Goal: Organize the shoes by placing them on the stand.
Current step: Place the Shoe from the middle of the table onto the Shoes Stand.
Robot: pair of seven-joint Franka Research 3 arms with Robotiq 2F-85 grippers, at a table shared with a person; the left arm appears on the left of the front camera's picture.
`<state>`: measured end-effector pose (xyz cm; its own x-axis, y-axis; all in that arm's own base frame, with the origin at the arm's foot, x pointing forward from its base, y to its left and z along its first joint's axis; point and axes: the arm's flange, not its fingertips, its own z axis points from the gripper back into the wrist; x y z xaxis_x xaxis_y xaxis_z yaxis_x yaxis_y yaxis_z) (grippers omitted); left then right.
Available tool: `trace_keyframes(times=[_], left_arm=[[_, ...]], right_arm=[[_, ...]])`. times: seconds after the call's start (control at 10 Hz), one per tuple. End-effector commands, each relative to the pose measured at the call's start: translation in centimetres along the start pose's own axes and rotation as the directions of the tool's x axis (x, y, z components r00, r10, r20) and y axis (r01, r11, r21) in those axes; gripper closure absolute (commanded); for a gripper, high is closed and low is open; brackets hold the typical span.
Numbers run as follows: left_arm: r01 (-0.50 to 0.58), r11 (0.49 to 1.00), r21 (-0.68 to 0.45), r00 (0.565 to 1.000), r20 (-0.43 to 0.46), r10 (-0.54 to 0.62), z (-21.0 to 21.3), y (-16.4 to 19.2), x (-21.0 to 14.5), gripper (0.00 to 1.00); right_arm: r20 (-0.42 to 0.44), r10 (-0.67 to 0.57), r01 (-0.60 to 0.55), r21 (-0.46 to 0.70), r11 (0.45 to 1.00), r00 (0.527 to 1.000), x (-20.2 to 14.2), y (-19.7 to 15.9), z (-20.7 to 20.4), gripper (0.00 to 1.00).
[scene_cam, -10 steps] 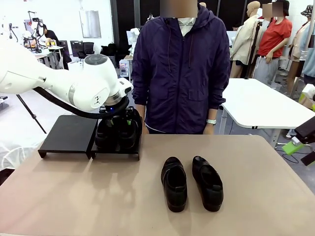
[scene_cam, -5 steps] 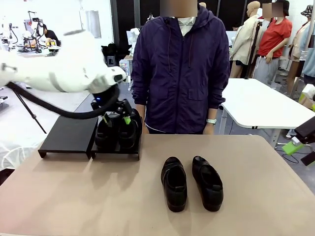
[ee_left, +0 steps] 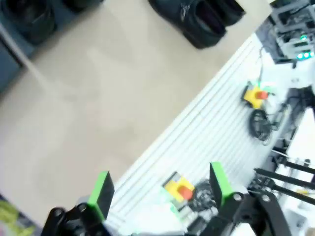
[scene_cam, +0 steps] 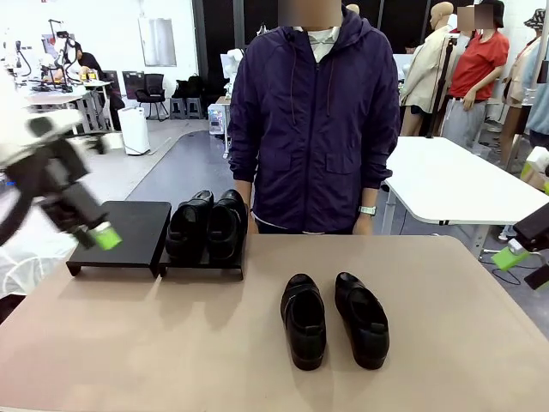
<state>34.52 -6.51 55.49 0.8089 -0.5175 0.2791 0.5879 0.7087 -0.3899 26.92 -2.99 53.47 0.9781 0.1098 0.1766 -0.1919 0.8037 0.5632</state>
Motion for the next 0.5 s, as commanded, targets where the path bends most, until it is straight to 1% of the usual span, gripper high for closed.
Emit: trace_keyframes(times=[0.0, 0.1, 0.2, 0.3, 0.4], left_arm=[[-0.202, 0.978, -0.042, 0.958, 0.198, 0.206, 1.8, -0.8, -7.4, 0.00], [-0.269, 0.959, -0.084, 0.921, 0.270, 0.282, 1.6, -0.6, -10.1, 0.00], [-0.279, 0.954, -0.107, 0.912, 0.280, 0.298, 0.9, 0.0, -11.3, 0.00], [-0.301, 0.948, -0.104, 0.916, 0.244, 0.317, 0.2, 1.4, -10.8, 0.00], [-0.245, 0.966, -0.085, 0.944, 0.204, 0.258, 2.2, 0.2, -10.3, 0.00]], right_arm=[[0.006, -0.003, 0.002, 0.017, 1.000, 1.000, 0.0, 0.2, 0.0, 0.00], [0.006, -0.003, 0.002, 0.017, 1.000, 1.000, 0.0, 0.2, 0.0, 0.00], [0.006, -0.003, 0.002, 0.017, 1.000, 1.000, 0.0, 0.2, 0.0, 0.00], [0.006, -0.003, 0.002, 0.017, 1.000, 1.000, 0.0, 0.2, 0.0, 0.00], [0.006, -0.003, 0.002, 0.017, 1.000, 1.000, 0.0, 0.2, 0.0, 0.00]])
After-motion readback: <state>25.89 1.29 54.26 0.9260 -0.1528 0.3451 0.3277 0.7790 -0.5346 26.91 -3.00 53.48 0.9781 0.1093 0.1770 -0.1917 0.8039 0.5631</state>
